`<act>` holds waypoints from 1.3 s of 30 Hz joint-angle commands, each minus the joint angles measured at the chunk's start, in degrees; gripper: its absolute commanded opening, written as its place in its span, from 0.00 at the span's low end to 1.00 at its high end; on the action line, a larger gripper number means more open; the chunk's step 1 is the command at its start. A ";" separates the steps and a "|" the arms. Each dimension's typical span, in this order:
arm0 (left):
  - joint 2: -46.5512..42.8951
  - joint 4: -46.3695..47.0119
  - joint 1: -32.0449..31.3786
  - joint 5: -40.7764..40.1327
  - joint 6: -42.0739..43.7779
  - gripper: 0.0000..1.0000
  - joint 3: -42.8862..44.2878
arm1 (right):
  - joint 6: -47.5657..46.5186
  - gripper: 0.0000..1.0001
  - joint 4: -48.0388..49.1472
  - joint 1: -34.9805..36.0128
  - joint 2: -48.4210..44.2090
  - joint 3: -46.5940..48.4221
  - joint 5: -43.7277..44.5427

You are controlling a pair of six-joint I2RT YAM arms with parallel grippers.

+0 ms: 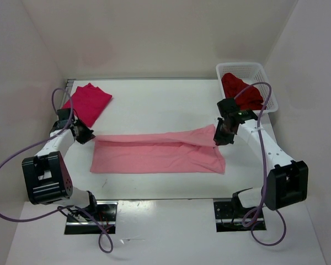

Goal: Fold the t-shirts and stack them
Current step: Fold the other side of the tshirt into a rectangle

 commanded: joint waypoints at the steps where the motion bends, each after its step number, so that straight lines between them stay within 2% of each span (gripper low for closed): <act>1: 0.12 0.26 0.42 3.36 -0.21 0.00 -0.17 | 1.14 0.00 -4.60 -0.40 -3.29 -0.59 0.22; 5: 0.12 -0.88 0.95 3.37 -0.21 0.02 -0.17 | 1.67 0.00 -6.71 -0.40 -3.81 -1.46 -0.66; 7: 0.12 -1.50 0.95 2.75 -0.74 0.05 -0.78 | 2.29 0.00 -8.56 -0.40 -3.82 -2.08 -0.66; 8: -0.40 -1.50 0.95 2.75 -0.74 0.08 -0.78 | 3.85 0.04 -9.44 -0.40 -4.42 -2.09 0.55; 11: -1.73 -1.50 1.48 2.75 -1.43 0.26 -2.10 | 4.39 0.16 -10.58 -0.40 -6.36 -2.70 0.57; 12: -2.60 -1.50 2.00 2.14 -1.44 0.31 -2.10 | 4.39 0.25 -10.59 -0.40 -6.36 -2.70 0.57; 16: -6.38 -2.21 3.15 0.73 -3.11 0.32 -0.09 | 4.39 0.31 -9.80 -0.40 -6.89 -0.42 1.18; 18: -6.91 -2.21 3.15 0.73 -3.11 0.31 2.02 | 3.35 0.29 -8.05 -0.40 -6.89 0.72 1.18; 19: -6.91 -1.34 3.15 2.03 -3.11 0.31 2.03 | 3.34 0.25 -4.99 -0.40 -5.67 0.73 -0.04; 20: -6.39 0.15 3.15 3.53 -3.11 0.31 2.64 | 1.77 0.20 -2.35 0.21 -5.14 0.12 -2.57; 22: -5.33 0.69 1.84 5.83 -3.11 0.30 2.65 | 1.23 0.00 4.66 0.22 -2.86 -0.59 -5.05; 27: -3.32 3.07 -5.36 4.07 -3.11 0.30 1.50 | 0.70 0.00 18.48 3.20 6.81 0.45 -5.67; 28: -2.52 3.59 -8.34 4.07 -3.11 0.30 2.02 | 1.23 0.00 20.33 3.73 10.13 1.33 -5.67; 30: 0.46 4.20 -11.60 4.07 -3.11 0.30 2.03 | 0.45 0.07 21.39 5.30 13.05 4.50 -5.67; 31: 1.60 4.21 -14.75 4.07 -3.11 0.30 2.64 | 0.44 0.12 22.88 5.92 14.19 4.51 -5.15; 33: 4.51 4.21 -17.23 3.46 -3.11 0.30 2.65 | -0.18 0.26 22.90 7.42 17.71 6.96 -4.45; 39: 9.08 2.82 -18.56 -0.14 -0.83 0.30 2.11 | -0.79 0.39 25.01 8.66 23.69 7.58 -3.74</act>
